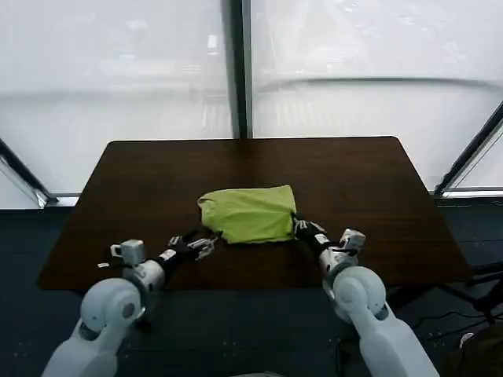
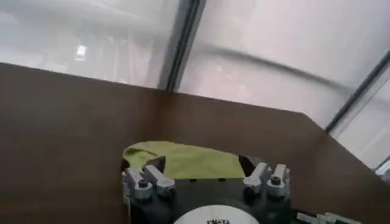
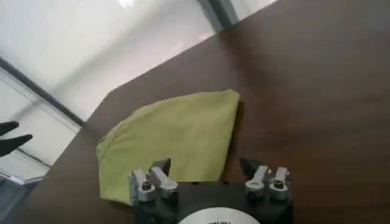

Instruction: Fold and organize the clothes.

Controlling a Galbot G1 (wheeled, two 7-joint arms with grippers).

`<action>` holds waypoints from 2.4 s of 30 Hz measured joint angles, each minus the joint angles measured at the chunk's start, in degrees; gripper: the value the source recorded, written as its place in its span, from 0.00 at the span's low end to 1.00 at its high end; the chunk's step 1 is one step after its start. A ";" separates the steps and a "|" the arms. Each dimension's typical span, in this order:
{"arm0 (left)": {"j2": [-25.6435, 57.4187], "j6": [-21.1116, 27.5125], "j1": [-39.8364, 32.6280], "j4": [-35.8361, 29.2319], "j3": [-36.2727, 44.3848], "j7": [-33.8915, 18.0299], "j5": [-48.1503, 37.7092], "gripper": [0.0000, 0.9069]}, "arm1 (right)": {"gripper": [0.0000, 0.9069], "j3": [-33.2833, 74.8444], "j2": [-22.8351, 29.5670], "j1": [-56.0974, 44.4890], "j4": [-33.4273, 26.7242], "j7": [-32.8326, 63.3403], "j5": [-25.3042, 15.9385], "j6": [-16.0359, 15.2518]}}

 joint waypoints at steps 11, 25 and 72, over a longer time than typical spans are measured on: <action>-0.74 -1.84 -4.94 4.20 2.49 -0.38 0.39 0.97 | 0.00 0.15 0.95 -0.39 0.20 0.22 -0.53 -0.25; -1.33 -2.80 -8.43 5.24 -1.26 -2.07 -2.72 0.97 | 0.00 2.77 -1.30 -0.47 0.16 0.59 -0.74 -0.11; -6.52 -2.86 -8.67 7.81 4.19 -1.47 -0.75 0.97 | 0.00 1.06 0.05 -1.33 1.16 0.84 -2.94 -0.42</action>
